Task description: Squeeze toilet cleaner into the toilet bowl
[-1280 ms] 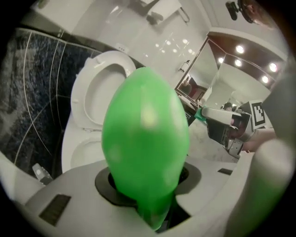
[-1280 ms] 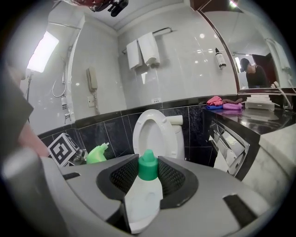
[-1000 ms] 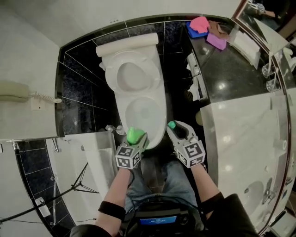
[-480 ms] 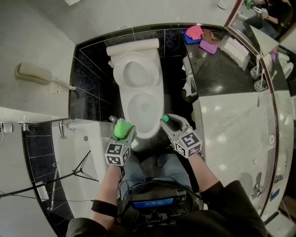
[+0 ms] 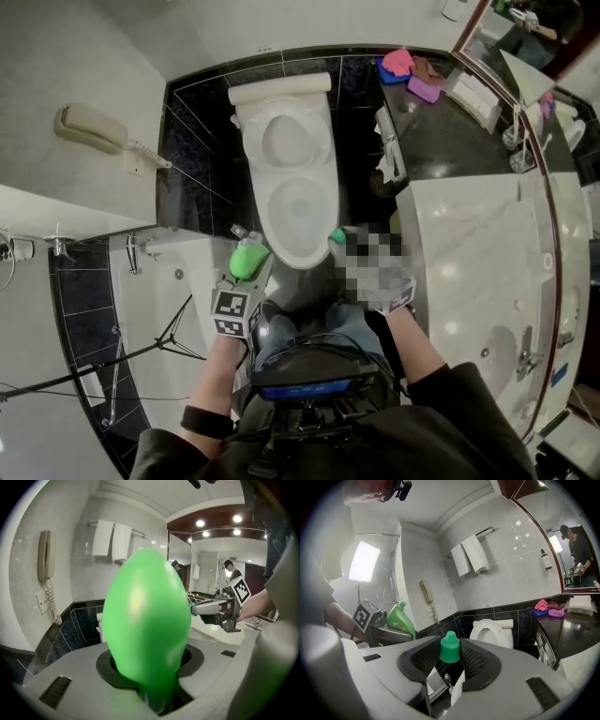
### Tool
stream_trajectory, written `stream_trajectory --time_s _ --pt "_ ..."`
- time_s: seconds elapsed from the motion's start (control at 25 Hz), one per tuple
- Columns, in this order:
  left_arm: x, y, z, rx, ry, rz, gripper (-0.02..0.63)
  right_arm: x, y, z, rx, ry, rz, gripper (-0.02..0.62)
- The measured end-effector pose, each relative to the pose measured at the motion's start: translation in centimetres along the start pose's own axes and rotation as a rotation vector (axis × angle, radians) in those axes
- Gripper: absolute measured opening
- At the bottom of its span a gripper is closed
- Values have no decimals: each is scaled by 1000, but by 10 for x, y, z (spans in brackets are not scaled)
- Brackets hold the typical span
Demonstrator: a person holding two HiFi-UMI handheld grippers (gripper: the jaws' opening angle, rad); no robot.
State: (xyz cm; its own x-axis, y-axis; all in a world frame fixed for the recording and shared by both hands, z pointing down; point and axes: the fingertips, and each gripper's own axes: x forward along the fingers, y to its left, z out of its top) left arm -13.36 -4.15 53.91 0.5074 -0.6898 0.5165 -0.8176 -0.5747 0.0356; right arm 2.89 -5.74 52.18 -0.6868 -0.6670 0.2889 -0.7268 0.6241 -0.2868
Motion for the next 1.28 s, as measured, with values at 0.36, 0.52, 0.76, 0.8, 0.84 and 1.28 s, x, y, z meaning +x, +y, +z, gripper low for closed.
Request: stream_trajectory --time_s 0.36,0.52,0.76,0.8,0.84,1.28 --pt "-42 4 -8 31 -3 -47 179 12 45 1 -2 2 11 149" --pt "-51 3 -13 53 0 -49 179 15 55 0 0 -2 22 150" --pt "-54 -5 -13 44 -10 -59 178 9 54 -2 -2 -2 26 150" --pt "-54 -6 -12 44 -10 -63 179 8 55 -2 -2 0 28 150" --pt "-53 -8 -12 46 -9 -66 179 7 55 -1 -2 0 30 150" --pt "-51 -30 -2 60 -31 -138 179 -1 61 20 90 -107 105 149"
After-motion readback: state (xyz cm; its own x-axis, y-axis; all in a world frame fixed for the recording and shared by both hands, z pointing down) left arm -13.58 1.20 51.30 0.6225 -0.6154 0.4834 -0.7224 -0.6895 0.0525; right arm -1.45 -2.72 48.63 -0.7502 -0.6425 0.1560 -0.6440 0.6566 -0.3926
